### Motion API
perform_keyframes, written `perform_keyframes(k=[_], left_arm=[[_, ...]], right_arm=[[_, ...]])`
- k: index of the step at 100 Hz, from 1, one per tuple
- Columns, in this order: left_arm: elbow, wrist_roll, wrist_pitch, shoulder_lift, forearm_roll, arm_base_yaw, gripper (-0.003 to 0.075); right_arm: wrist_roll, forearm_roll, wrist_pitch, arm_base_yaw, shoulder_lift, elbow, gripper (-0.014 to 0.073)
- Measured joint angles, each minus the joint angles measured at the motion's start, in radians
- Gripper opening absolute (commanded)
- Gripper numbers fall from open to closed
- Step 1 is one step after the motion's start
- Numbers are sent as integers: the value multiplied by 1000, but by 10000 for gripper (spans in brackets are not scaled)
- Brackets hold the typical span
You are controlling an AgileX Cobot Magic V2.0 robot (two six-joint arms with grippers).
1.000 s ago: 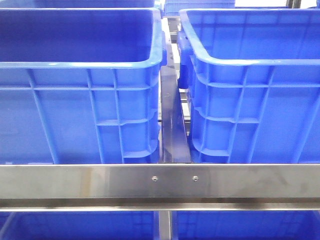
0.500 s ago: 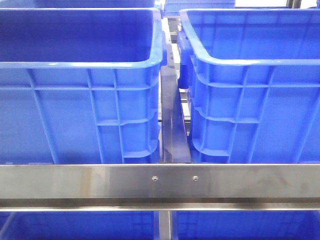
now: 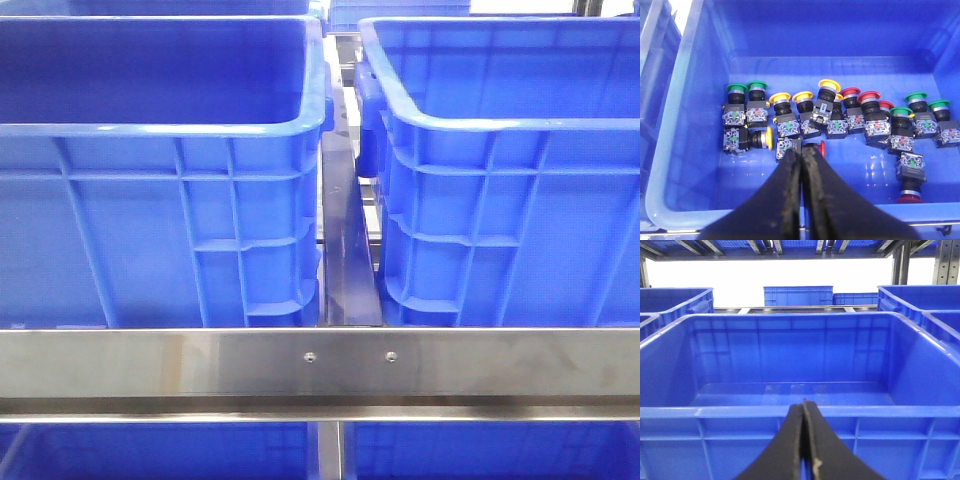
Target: Pick red and yellow buttons and place in box
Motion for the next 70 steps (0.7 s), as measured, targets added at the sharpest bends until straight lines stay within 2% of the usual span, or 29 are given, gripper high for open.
perform_keyframes(k=[11,16,28,35,41,70], left_arm=[[0,0,2,3,0,0,118],[0,0,2,3,0,0,207],[0,0,14,3,0,0,477],[0,0,23,3,0,0,564],[0,0,29,3,0,0,574],[-1,2,31,8,-15,0,525]], right_arm=[[0,0,0,0,0,0,-68],[0,0,0,0,0,0,-68],[0,0,0,0,0,0,-68],[0,0,0,0,0,0,-68],[0,0,0,0,0,0,-68],[0,0,0,0,0,0,-68]])
